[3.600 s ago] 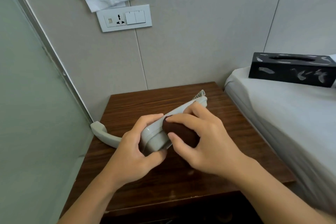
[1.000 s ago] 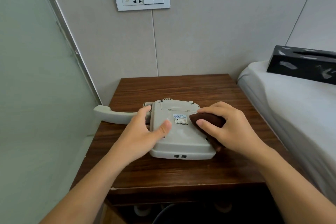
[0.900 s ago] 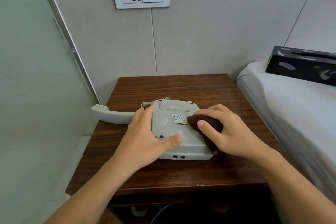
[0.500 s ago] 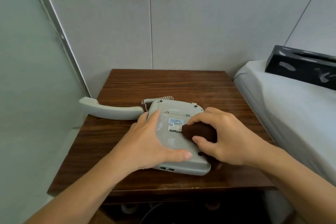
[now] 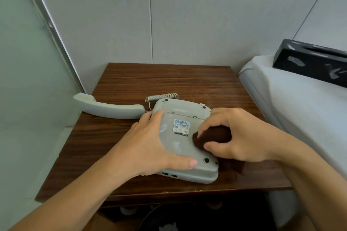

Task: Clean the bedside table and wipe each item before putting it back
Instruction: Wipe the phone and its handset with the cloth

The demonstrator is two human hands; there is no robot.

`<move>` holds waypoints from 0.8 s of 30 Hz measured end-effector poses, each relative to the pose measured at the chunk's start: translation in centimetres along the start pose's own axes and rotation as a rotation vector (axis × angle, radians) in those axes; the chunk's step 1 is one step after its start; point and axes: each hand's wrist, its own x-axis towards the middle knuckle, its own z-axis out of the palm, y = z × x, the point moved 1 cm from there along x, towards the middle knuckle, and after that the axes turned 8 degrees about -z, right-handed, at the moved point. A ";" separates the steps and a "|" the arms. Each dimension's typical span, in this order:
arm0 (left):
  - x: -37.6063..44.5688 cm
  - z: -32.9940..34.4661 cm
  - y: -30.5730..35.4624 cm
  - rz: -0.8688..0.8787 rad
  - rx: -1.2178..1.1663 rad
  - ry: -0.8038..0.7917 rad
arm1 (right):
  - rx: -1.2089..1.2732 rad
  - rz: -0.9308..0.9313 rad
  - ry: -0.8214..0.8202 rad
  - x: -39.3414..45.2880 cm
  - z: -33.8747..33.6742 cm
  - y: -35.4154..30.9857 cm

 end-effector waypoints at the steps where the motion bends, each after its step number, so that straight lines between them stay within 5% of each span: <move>1: 0.0 0.0 0.1 0.002 0.007 -0.004 | -0.014 0.010 0.025 0.4 -0.1 0.3; 6: 0.2 -0.3 0.4 -0.009 0.031 0.010 | -0.128 0.119 0.152 2.8 -0.1 2.3; 12: 0.3 0.0 0.1 -0.012 0.045 0.007 | -0.025 -0.057 -0.029 -0.6 0.8 -2.3; 19: 0.2 -0.2 0.3 -0.016 0.070 0.025 | -0.146 0.125 0.092 2.4 0.0 1.6; 24: 0.1 -0.1 0.1 -0.013 0.058 0.032 | -0.127 0.030 0.034 -0.2 1.4 -1.6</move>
